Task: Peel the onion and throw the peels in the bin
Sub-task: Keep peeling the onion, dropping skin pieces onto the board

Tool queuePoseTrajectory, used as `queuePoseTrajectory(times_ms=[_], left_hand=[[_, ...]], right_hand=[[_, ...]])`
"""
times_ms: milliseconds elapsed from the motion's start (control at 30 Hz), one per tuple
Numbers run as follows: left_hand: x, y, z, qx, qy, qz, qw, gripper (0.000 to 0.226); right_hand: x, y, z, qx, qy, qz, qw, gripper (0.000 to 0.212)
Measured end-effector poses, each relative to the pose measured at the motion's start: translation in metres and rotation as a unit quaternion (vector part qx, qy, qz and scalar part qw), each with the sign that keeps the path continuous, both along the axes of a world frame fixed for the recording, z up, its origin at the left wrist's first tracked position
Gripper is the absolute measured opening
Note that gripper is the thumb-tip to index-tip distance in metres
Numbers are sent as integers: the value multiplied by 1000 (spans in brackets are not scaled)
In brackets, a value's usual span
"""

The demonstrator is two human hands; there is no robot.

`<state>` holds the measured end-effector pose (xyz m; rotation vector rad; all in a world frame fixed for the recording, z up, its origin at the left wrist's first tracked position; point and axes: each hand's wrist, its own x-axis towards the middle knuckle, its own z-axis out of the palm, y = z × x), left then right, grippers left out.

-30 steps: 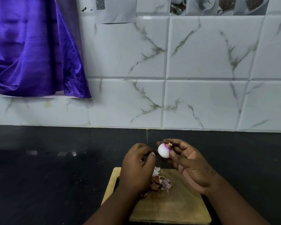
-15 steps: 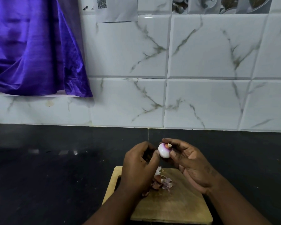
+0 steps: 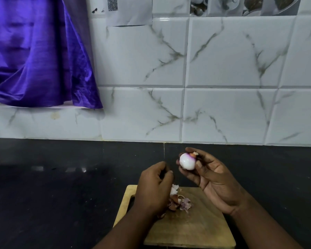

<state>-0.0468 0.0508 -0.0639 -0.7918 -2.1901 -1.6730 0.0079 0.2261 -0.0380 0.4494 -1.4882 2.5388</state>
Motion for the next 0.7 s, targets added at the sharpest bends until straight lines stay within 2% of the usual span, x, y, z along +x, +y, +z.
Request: queuePoseTrajectory(times_ms=[67,133,233,367,433,500,567,633,700], left_hand=[[3,1,2,73,-14,-50,996,40],[4,3,1,100,-20,-86,991,43],[1,4,-3,77,-31,-103,991,47],[3,4,-2,69,-31,-131,989,27],[3,4,-2,68,-38,-128,989,24],[0,3,-4,34,-49,-91,994,26],[-5,2,-6,-41,-62,-34,997,27],[-7,0,-8,-115,-47,15,992,18],[-4,-2,-6,-135,3,40,990,8]], right_hand=[[0,-1,0,32,-6,-33,999,54],[0,-4,-2,65,-11,-63,996,42],[-1,-6,-4,65,-11,-51,997,41],[0,-5,-2,45,-7,-50,998,40],[-1,-4,-2,33,-6,-45,998,41],[-2,-1,-2,11,-4,-27,1000,46],[-2,1,-2,-5,0,-14,1000,60],[-2,2,-2,31,-7,-38,999,67],[-2,1,-5,91,-19,-63,994,66]])
